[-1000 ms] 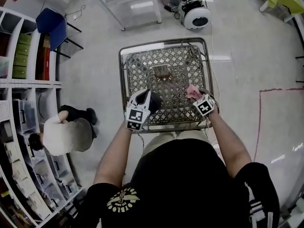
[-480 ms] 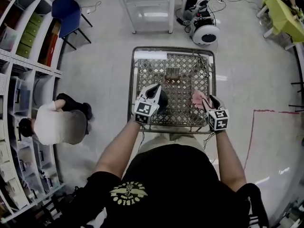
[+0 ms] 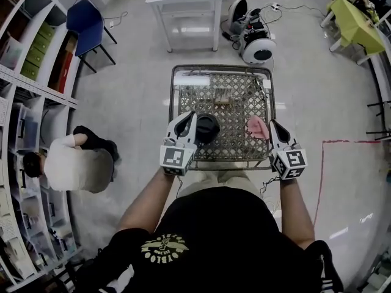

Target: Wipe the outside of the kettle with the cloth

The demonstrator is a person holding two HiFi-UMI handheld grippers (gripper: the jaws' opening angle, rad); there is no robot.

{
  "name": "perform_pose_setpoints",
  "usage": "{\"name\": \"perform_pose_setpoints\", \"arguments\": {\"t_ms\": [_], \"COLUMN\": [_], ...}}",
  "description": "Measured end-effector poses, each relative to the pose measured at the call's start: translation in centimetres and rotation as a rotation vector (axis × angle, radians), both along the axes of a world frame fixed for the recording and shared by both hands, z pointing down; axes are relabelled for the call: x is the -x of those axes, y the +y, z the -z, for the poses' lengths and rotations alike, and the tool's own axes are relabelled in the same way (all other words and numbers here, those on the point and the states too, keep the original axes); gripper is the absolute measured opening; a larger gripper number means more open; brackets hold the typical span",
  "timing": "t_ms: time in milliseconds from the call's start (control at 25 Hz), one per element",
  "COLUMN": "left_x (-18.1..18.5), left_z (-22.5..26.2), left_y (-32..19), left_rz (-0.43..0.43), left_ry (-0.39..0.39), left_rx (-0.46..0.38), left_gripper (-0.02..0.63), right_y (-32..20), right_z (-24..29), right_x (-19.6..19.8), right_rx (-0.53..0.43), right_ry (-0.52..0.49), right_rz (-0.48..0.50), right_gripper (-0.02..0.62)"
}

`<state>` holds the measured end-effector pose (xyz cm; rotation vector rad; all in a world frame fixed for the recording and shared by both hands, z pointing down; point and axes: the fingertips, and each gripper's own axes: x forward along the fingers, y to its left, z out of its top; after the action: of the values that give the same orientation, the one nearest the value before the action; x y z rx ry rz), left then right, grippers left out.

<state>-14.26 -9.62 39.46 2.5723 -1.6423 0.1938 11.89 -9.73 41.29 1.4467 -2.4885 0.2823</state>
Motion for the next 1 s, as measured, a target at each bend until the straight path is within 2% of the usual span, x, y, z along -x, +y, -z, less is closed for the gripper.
{"name": "perform_pose_setpoints", "arguments": {"t_ms": [280,400,520,600,760,1000], "left_x": [0.9,0.8,0.8,0.6,0.3,-1.2], "left_z": [6.9,10.6,13.2,14.0,13.8,12.8], "left_y": [2.5,3.7,4.9,5.6,6.1,6.0], "left_rz": [-0.005,-0.034,-0.047,-0.043,-0.027,-0.007], "left_ry": [0.072,0.077,0.051,0.034,0.021,-0.014], "left_rx": [-0.056,-0.127,-0.204,-0.226,-0.205,-0.161], "left_gripper": [-0.003,-0.003,-0.003,-0.003,-0.003,-0.003], "right_y": [3.2,4.5,5.6,6.3,7.0,6.9], "right_z": [6.5,8.8,10.9,11.8,12.7,12.0], "right_x": [2.6,3.7,4.7,5.0,4.7,2.3], "right_rx": [-0.079,-0.097,-0.127,-0.154,-0.180,-0.164], "right_ry": [-0.092,-0.107,-0.062,-0.006,0.055,0.032], "right_rz": [-0.001,0.008,0.026,0.037,0.049,0.057], "right_gripper": [0.011,0.011,0.011,0.011,0.011,0.011]}}
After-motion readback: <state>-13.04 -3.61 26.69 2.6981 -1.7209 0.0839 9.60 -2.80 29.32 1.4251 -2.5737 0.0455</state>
